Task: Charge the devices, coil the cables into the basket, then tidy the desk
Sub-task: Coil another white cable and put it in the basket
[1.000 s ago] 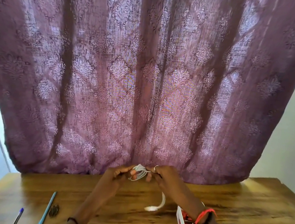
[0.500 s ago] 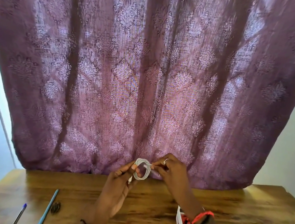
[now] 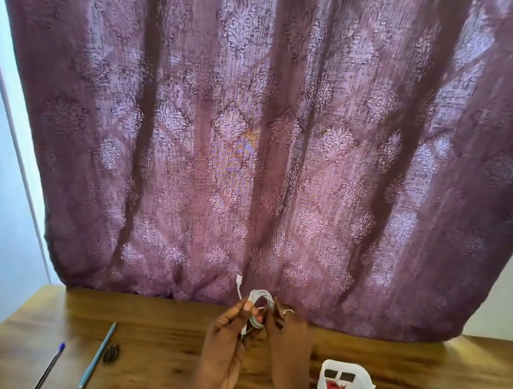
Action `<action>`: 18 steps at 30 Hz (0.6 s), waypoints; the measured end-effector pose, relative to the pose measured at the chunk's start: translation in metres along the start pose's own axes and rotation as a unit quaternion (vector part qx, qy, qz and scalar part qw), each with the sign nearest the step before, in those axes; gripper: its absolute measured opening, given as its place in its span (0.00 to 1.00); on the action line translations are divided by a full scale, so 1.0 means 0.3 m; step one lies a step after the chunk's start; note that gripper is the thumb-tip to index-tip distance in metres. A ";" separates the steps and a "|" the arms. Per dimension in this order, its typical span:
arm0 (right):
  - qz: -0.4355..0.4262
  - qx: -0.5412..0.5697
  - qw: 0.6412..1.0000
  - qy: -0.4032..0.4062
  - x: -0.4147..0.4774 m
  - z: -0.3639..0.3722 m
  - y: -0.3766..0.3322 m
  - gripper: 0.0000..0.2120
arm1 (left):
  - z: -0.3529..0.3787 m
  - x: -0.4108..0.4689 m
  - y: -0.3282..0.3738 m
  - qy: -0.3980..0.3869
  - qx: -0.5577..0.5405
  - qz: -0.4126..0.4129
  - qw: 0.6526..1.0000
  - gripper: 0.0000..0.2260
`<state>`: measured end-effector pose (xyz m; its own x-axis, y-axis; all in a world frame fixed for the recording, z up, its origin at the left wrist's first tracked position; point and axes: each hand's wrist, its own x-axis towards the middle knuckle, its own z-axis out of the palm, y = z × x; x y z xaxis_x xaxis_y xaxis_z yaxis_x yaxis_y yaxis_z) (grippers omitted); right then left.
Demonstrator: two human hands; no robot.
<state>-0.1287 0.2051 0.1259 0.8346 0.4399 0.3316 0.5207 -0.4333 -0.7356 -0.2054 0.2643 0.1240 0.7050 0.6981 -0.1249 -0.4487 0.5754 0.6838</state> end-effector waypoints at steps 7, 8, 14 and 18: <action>0.062 0.015 0.998 -0.011 0.000 0.015 0.009 0.15 | -0.036 0.023 -0.006 -0.001 0.052 -0.019 0.998 0.13; 0.066 0.030 0.997 -0.002 0.000 0.014 0.009 0.14 | -0.041 0.027 -0.007 -0.003 0.062 -0.016 0.998 0.14; 0.079 0.078 0.994 0.012 -0.003 -0.025 0.002 0.11 | -0.049 0.037 -0.022 -0.020 0.149 0.020 0.988 0.12; 0.080 0.125 0.989 -0.010 -0.011 -0.041 0.016 0.08 | -0.069 0.037 -0.020 -0.029 0.374 0.125 0.918 0.08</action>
<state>-0.1267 0.1919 0.1285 0.8977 0.3974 0.1902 0.3202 -0.2921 -0.9012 -0.2062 0.2773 0.1037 0.6690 0.7324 0.1268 -0.1123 -0.0690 0.9913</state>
